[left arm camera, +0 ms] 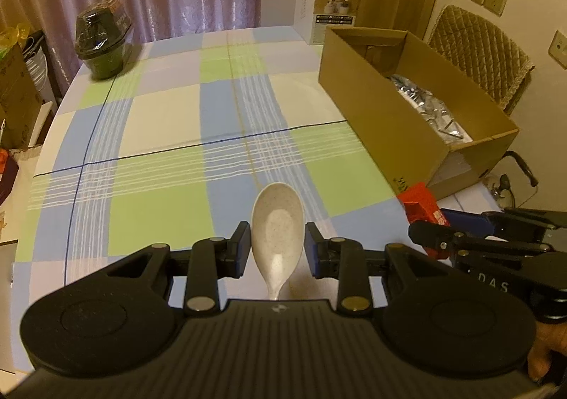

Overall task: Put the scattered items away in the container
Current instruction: 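Carry the spoon and red packet with both tools to the cardboard box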

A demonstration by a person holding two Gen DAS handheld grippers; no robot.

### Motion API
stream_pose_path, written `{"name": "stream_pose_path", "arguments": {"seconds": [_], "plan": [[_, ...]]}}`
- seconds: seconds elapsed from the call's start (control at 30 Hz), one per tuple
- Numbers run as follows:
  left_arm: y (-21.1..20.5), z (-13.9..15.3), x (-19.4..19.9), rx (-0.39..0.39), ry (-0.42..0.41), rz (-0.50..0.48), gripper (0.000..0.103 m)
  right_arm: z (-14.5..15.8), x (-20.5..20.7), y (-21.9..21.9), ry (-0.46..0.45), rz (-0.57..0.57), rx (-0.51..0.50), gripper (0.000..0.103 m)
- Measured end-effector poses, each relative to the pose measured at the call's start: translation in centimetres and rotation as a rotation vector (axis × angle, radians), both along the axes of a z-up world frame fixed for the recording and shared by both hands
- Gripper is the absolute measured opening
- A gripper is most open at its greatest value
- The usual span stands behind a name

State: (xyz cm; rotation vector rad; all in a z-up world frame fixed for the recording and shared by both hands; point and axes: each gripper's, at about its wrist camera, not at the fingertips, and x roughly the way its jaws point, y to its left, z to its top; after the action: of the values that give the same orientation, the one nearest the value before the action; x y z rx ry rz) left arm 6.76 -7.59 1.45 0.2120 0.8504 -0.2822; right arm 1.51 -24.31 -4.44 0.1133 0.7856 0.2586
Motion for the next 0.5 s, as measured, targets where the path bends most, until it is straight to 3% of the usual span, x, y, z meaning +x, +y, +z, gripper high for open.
{"name": "stream_pose_path", "arguments": {"seconds": [0.27,0.5], "plan": [[-3.0,1.6,0.6,-0.080,0.019,-0.057,0.027,4.1,0.4,-2.7,-0.096,-0.040,-0.014,0.033],[-9.2,4.4,3.1,-0.161,0.012,-0.162,0.027,7.6,3.5,-8.4,-0.165,-0.119,-0.040,0.033]]}}
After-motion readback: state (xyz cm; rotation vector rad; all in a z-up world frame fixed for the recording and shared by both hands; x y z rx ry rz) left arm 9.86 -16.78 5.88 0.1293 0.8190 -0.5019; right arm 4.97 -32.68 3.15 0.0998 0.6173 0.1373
